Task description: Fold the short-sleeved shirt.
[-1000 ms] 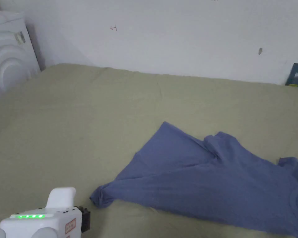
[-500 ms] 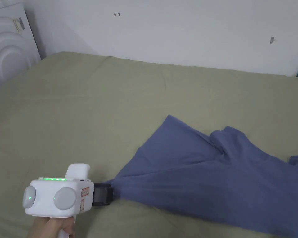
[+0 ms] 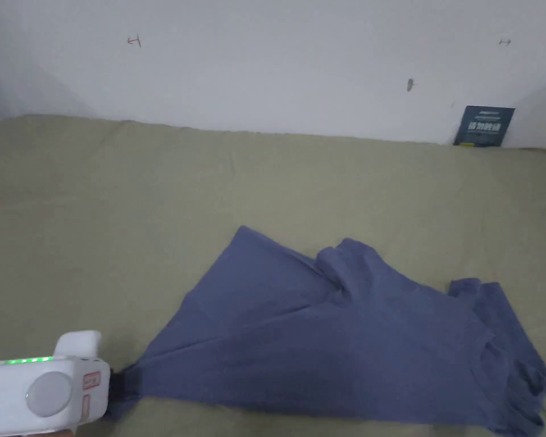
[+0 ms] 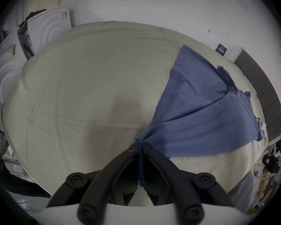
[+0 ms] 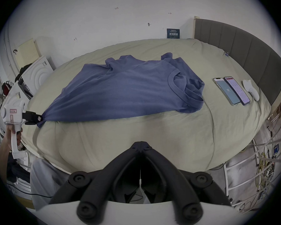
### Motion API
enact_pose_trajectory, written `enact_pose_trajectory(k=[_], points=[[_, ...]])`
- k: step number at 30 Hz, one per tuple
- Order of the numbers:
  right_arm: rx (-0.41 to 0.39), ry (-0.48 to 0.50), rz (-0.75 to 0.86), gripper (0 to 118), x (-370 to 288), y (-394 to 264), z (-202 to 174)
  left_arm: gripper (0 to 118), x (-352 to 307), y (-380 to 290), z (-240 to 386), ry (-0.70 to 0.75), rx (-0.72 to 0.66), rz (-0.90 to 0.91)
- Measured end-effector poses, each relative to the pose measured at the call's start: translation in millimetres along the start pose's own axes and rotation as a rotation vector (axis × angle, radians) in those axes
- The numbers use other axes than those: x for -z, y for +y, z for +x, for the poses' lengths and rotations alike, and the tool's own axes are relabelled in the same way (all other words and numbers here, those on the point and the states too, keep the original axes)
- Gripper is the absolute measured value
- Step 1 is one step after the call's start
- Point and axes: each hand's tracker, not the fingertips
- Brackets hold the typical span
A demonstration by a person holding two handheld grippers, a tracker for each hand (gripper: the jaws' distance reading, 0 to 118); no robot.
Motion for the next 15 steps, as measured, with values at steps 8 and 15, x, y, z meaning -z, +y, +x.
enact_pose_trajectory(k=[8,15], points=[[-0.027,-0.019,0.008,1,11.9,28.4,14.3,4,2.4,-3.1,11.7,0.033,0.019,-0.016],[-0.142,-0.016,0.029,1,75.7,117.0,30.0,4,4.4,1.2,12.4,0.042,0.03,-0.033]])
